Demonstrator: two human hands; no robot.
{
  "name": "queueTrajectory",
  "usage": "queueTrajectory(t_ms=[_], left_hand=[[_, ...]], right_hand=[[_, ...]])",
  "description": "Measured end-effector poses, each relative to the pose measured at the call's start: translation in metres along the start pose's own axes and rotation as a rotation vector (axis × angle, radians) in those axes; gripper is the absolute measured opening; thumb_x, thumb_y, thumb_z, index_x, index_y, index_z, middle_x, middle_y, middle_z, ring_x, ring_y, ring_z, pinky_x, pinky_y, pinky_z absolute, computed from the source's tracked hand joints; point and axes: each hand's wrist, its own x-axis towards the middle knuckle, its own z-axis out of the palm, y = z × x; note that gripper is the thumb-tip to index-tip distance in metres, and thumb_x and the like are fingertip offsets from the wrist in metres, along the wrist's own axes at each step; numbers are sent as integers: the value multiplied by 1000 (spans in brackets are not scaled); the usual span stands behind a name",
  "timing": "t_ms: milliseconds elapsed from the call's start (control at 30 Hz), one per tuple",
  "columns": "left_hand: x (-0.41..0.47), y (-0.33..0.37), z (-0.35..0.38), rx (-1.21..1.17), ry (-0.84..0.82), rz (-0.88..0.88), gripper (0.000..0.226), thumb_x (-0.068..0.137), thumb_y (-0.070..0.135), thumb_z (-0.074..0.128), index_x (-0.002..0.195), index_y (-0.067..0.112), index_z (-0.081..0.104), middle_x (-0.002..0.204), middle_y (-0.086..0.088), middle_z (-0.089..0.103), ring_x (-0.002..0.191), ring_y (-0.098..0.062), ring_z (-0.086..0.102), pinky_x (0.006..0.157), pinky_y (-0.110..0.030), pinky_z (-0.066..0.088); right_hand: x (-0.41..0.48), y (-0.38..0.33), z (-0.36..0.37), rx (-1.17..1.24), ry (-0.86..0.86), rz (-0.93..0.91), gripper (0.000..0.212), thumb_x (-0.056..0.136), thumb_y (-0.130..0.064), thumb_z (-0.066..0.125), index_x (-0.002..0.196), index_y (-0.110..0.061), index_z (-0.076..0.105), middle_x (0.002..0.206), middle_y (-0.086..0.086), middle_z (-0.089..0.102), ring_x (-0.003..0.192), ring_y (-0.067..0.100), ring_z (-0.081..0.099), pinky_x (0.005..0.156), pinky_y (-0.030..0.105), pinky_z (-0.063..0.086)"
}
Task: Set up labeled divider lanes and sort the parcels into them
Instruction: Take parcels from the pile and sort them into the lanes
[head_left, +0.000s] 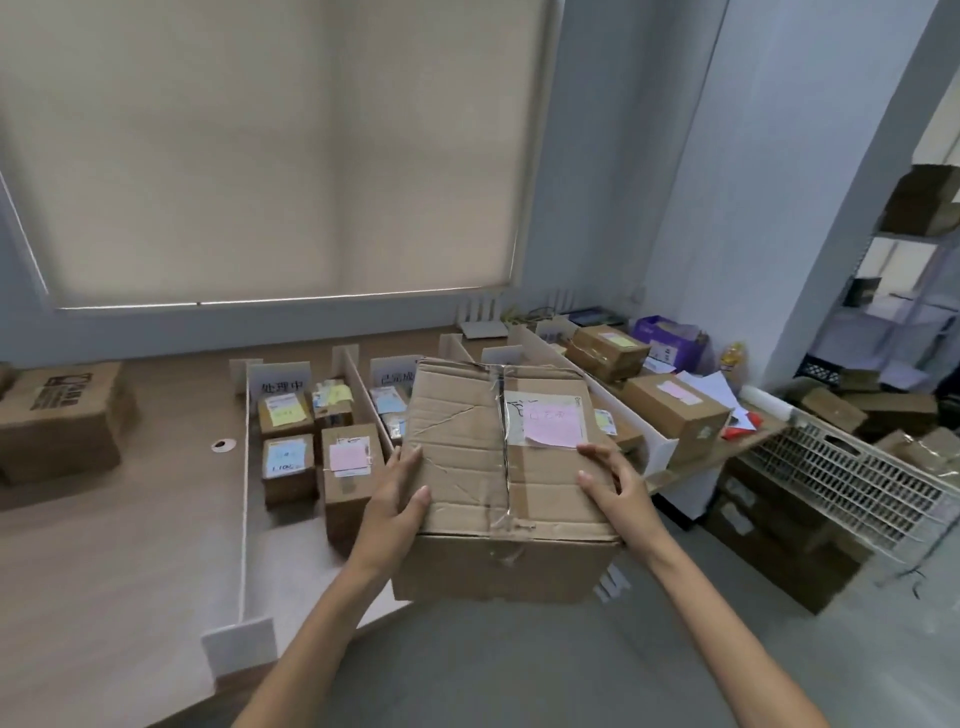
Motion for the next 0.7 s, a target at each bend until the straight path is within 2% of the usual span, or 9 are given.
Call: queueTrajectory(t_ms=[133, 300, 400, 467, 533, 633, 700], left_hand=[[28, -6, 41, -35, 1, -66, 50, 98, 16, 46, 145, 26, 31, 157, 5, 13, 144, -12, 14, 119, -36, 15], [80, -24, 70, -19, 25, -146, 50, 98, 19, 46, 145, 26, 29, 157, 4, 11, 144, -15, 15, 118, -41, 18], [120, -37, 79, -21, 54, -180, 50, 96, 15, 47, 144, 21, 32, 153, 0, 22, 138, -16, 25, 116, -39, 23], [145, -42, 78, -24, 89, -210, 49, 96, 12, 47, 144, 16, 34, 146, -1, 33, 129, -13, 34, 111, -33, 30], [168, -48, 77, -29, 129, -245, 48, 96, 13, 47, 143, 16, 36, 143, -2, 38, 126, -13, 38, 109, -32, 34], [196, -60, 76, -16, 189, -283, 42, 97, 17, 47, 139, 16, 43, 139, -3, 44, 126, -16, 42, 109, -36, 35], [210, -66, 79, 4, 196, -305, 40, 97, 21, 46, 137, 16, 45, 134, -3, 47, 123, -19, 45, 107, -40, 39]], right_hand=[[52, 24, -33, -39, -101, 30, 30, 90, -7, 59, 119, -17, 60, 124, -2, 58, 116, 9, 51, 84, 5, 41], [126, 59, -41, -74, -196, 69, 30, 91, -12, 58, 120, -19, 59, 126, -4, 55, 116, 10, 48, 96, 24, 39], [174, 83, -35, -71, -248, 84, 27, 91, -13, 59, 116, -24, 61, 130, -2, 55, 119, 13, 50, 107, 35, 38], [205, 94, -29, -91, -287, 109, 26, 91, -17, 60, 115, -28, 61, 132, -1, 54, 121, 16, 49, 107, 37, 38], [234, 99, -23, -126, -354, 160, 27, 91, -22, 59, 118, -30, 60, 132, -3, 50, 119, 14, 48, 101, 32, 41], [269, 105, -16, -139, -436, 260, 30, 93, -24, 57, 123, -26, 57, 129, -3, 43, 110, 12, 47, 74, 15, 46], [288, 114, -13, -133, -478, 314, 32, 94, -23, 55, 126, -23, 55, 127, -3, 42, 99, 8, 50, 58, 11, 47]])
